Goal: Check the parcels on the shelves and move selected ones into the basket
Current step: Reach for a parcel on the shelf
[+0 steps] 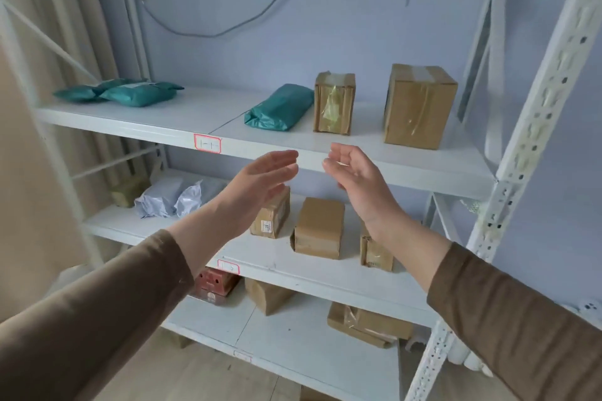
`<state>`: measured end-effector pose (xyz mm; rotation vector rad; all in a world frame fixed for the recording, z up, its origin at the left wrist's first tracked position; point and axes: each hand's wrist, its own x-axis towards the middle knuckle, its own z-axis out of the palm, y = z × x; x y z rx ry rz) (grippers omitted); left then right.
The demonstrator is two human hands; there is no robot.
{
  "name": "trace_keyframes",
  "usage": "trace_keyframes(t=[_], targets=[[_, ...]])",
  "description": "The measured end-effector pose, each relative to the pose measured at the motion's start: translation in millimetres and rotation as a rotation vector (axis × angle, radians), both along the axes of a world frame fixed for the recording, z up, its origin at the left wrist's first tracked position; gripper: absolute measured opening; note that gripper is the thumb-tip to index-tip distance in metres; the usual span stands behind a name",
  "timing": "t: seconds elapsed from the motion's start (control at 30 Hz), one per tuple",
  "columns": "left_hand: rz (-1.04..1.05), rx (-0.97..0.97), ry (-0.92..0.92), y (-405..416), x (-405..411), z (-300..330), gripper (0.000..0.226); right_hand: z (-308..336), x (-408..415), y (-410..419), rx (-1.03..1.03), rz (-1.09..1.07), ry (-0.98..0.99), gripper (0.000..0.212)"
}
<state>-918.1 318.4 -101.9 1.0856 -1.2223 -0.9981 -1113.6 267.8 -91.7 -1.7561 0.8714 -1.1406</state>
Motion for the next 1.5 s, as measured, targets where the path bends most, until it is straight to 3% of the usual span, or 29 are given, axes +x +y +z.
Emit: trace_keyframes(t=[0.33, 0.57, 0.77, 0.9, 1.1, 1.2, 1.33, 1.5], targets=[[0.054, -0.075, -0.079, -136.4, 119.5, 52.6, 0.039, 47.8, 124.3, -123.1, 0.025, 0.016, 0.027, 0.069], [0.066, -0.012, -0.179, -246.0, 182.6, 69.9, 0.038, 64.4, 189.9, -235.3, 0.123, -0.099, 0.039, 0.073], [0.044, 0.092, -0.306, -328.2, 230.6, 74.8, 0.083, 63.5, 225.8, -307.2, 0.257, -0.261, 0.108, 0.077], [-0.011, 0.211, -0.380, -381.1, 252.3, 79.6, 0.097, 66.5, 243.8, -332.9, 0.299, -0.400, 0.149, 0.076], [-0.081, 0.345, -0.546, -422.5, 254.3, 77.7, 0.075, 63.3, 269.4, -356.4, 0.386, -0.581, 0.179, 0.083], [-0.142, 0.327, -0.536, -426.7, 258.3, 72.0, 0.068, 55.6, 278.0, -361.4, 0.387, -0.612, 0.086, 0.073], [-0.219, 0.281, -0.328, -424.2, 265.4, 69.9, 0.039, 46.1, 287.2, -354.2, 0.300, -0.613, -0.009, 0.061], [-0.276, 0.280, 0.000, -386.3, 270.9, 70.5, 0.022, 43.2, 294.0, -300.7, 0.162, -0.517, -0.096, 0.070]])
